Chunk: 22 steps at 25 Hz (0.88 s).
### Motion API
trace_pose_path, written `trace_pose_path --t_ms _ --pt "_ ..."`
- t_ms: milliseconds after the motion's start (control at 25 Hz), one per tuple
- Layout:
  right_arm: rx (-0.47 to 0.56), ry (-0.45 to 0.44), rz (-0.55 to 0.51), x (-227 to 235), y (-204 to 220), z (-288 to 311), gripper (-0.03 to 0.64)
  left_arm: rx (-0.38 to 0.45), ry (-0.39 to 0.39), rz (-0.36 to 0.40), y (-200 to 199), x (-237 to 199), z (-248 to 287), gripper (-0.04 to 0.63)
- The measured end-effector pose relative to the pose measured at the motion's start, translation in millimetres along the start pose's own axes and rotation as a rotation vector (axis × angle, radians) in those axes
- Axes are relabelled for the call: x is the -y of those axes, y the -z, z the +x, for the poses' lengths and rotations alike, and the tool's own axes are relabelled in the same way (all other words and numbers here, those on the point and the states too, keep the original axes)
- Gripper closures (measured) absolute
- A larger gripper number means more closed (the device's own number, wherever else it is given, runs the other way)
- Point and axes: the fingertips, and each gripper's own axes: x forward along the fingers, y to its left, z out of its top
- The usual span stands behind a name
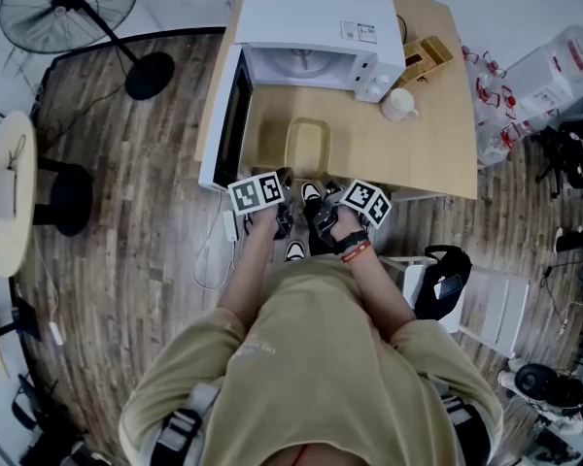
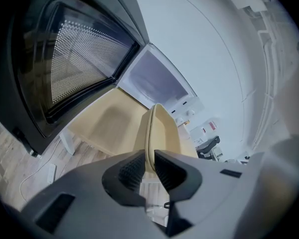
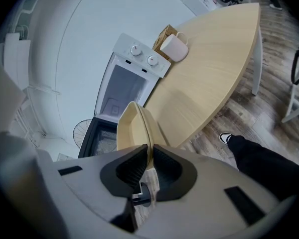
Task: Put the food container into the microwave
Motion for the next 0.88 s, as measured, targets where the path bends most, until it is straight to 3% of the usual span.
trace_pose_path --t_ms 280,880 --pt "-0.013 -0.021 -0.020 -16 -7 19 0.560 0.043 -0.011 -0.001 -26 -5 4 0.523" --pt "-0.017 -0.014 -0.026 -30 -46 51 0.560 0.036 -0.015 -0.042 -57 -7 37 0.526"
